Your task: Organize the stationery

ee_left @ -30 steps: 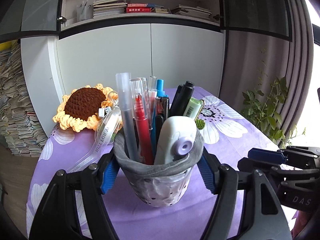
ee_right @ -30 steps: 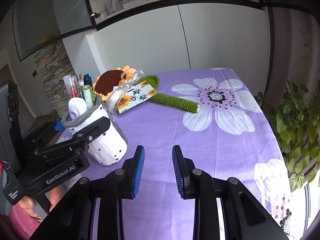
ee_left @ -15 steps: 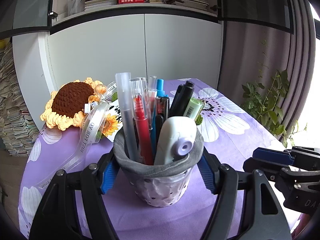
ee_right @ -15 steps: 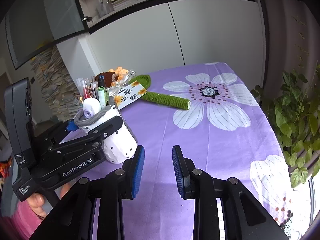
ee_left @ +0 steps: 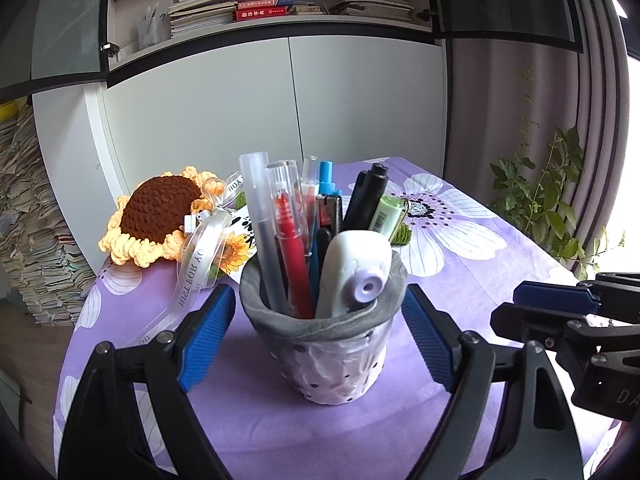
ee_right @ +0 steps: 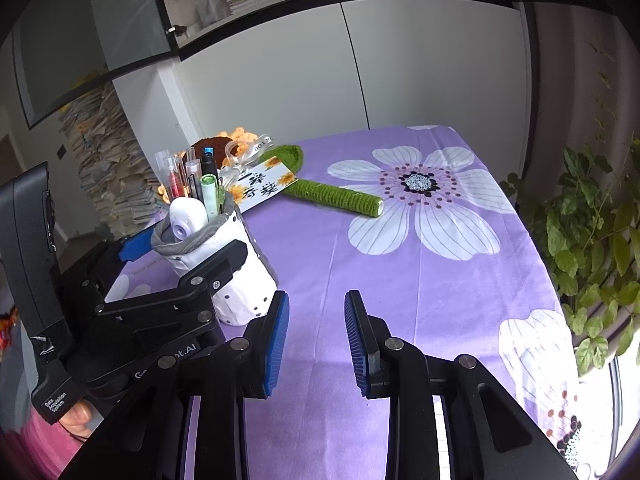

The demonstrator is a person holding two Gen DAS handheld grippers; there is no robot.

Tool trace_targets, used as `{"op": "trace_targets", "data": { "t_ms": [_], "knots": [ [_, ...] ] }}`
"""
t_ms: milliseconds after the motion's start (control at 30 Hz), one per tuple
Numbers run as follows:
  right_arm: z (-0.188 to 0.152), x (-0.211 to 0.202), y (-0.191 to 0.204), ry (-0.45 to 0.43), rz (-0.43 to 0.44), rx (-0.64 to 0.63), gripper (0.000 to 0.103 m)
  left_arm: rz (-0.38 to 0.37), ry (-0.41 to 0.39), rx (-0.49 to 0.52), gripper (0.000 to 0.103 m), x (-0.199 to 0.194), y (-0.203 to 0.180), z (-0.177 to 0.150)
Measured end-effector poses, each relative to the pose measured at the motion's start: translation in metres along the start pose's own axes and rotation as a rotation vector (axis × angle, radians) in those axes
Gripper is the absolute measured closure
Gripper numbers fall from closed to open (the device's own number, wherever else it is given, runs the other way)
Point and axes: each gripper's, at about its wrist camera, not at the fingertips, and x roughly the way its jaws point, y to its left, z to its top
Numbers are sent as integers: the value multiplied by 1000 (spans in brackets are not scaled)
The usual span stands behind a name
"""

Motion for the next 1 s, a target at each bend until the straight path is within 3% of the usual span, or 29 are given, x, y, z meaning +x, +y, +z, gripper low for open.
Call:
{"op": "trace_targets", "data": {
  "t_ms": [67,367,567,800,867,900,1000],
  "knots": [
    [0,-2,2,0,-8,-2,74,21,12,10,11,-1,0,-1],
    [1,-18,19,-21,-32,-29,74,66,25,-11,9,-30,17,-4],
    [1,-38,35,-56,-32,-55,74,133,-21,-18,1,-80,29,1],
    [-1,-70,58,-101,-28,-91,74,187,-79,-30,1,-142,26,8],
    [-3,-82,64,-117,-34,-104,64,187,-93,-26,1,-156,23,8],
    [-4,-89,68,-129,-38,-109,51,189,-106,-28,1,-164,22,7],
    [-8,-111,74,-190,-60,-110,45,200,-146,-24,1,-187,18,6]
  ]
}}
